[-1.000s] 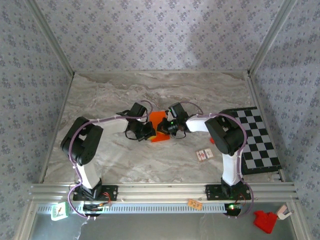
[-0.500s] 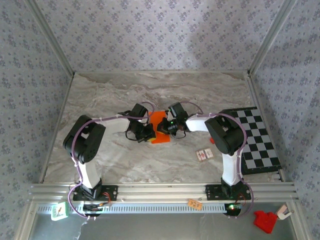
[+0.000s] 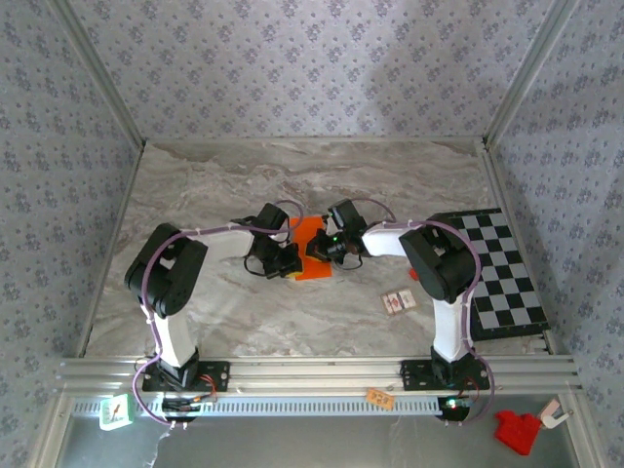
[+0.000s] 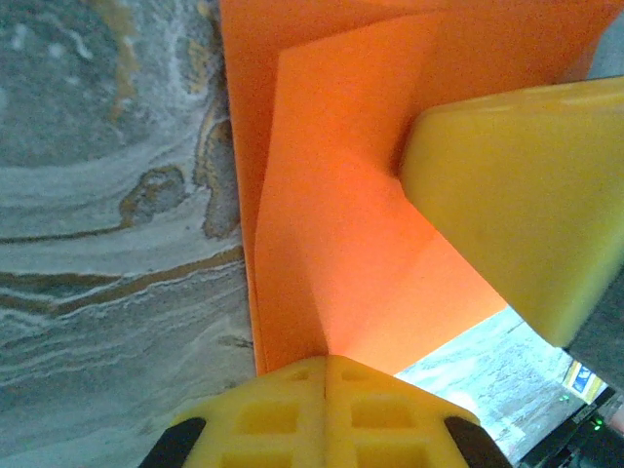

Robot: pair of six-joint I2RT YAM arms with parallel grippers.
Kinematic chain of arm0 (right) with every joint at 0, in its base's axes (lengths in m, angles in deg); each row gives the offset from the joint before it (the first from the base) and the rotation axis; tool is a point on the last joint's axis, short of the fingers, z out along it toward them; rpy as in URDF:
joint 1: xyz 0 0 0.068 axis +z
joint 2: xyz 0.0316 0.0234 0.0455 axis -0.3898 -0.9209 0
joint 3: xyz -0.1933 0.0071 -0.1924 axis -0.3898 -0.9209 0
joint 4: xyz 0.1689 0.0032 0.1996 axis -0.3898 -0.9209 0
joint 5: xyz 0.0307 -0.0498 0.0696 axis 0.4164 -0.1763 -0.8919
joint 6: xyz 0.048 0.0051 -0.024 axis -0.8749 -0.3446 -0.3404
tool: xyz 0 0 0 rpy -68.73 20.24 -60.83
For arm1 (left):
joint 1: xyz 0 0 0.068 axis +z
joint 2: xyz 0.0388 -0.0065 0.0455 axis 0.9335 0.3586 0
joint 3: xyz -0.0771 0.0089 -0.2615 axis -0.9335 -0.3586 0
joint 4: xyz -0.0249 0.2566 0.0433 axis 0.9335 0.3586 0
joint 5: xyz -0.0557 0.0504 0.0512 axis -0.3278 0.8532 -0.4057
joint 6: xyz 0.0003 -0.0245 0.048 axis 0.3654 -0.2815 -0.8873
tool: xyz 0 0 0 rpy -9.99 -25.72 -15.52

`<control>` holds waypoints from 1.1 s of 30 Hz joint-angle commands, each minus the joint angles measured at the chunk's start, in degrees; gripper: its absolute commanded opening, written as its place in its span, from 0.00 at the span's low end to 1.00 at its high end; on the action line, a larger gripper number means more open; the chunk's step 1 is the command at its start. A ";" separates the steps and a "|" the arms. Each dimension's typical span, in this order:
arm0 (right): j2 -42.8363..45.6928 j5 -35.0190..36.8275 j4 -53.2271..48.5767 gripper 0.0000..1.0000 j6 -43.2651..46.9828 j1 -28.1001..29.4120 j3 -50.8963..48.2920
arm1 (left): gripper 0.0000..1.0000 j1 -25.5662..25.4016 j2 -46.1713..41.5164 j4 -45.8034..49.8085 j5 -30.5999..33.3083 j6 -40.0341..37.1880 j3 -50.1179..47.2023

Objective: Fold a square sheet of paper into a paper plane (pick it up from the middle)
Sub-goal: Fold the triangle a second time at the center of the table.

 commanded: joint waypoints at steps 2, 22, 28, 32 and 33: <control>-4.68 7.58 -8.30 0.06 0.49 -0.93 -1.78 | 0.00 -0.35 0.24 7.37 2.14 -4.65 -0.45; -4.06 6.71 -7.72 0.06 -0.52 -1.02 -1.49 | 0.02 -0.40 -8.88 1.38 4.57 -0.78 0.05; -4.19 6.02 -7.27 0.06 -0.91 -1.02 -1.45 | 0.02 -0.67 -4.20 -1.90 2.27 1.62 1.02; -3.97 5.83 -7.12 0.06 -0.94 -1.17 -1.43 | 0.01 -0.66 -2.57 -1.61 3.36 1.80 1.30; -3.89 5.66 -7.02 0.06 -1.11 -1.13 -1.35 | 0.01 -0.64 -2.11 -1.37 3.42 1.71 1.55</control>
